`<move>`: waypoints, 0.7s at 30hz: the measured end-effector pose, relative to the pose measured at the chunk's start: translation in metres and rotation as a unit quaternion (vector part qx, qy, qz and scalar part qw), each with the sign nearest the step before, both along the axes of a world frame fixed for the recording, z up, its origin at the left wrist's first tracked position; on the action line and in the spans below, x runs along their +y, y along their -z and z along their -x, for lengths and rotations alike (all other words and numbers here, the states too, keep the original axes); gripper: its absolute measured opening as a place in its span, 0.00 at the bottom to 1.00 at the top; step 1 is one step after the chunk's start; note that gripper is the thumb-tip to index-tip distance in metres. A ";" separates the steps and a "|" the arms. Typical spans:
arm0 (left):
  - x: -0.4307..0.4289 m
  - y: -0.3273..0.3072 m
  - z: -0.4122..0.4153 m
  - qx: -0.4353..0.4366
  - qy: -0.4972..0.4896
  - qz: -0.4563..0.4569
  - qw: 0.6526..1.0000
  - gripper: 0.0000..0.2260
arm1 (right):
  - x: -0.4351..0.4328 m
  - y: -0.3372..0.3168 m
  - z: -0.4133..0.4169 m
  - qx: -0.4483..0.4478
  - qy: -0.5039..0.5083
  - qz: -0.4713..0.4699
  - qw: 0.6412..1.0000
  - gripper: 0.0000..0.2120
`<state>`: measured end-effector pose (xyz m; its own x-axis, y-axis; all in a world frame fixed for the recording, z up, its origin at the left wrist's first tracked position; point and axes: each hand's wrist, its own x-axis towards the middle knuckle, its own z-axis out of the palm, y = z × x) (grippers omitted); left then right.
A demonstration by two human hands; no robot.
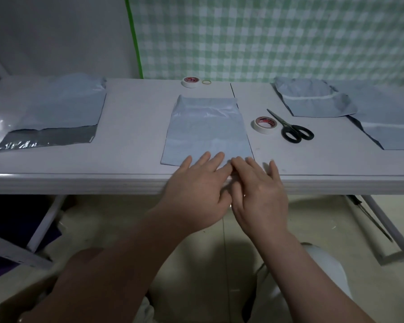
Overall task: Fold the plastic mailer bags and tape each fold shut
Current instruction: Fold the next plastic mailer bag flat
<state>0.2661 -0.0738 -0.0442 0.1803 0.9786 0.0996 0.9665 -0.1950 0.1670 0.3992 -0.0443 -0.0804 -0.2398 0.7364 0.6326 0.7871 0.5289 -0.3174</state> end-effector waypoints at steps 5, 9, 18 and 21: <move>-0.008 0.001 0.008 -0.024 -0.030 -0.027 0.999 0.28 | -0.002 0.001 -0.002 -0.034 0.010 -0.004 0.999 0.12; -0.014 0.005 0.020 -0.037 -0.055 -0.072 0.995 0.24 | -0.004 0.003 -0.003 -0.045 0.015 -0.009 0.999 0.11; -0.029 0.004 0.048 -0.087 -0.122 -0.076 0.986 0.25 | -0.005 0.006 -0.001 -0.043 0.029 -0.015 0.999 0.13; -0.035 0.003 0.056 -0.090 -0.150 -0.079 0.981 0.25 | -0.005 0.006 -0.001 -0.044 0.030 -0.013 0.999 0.13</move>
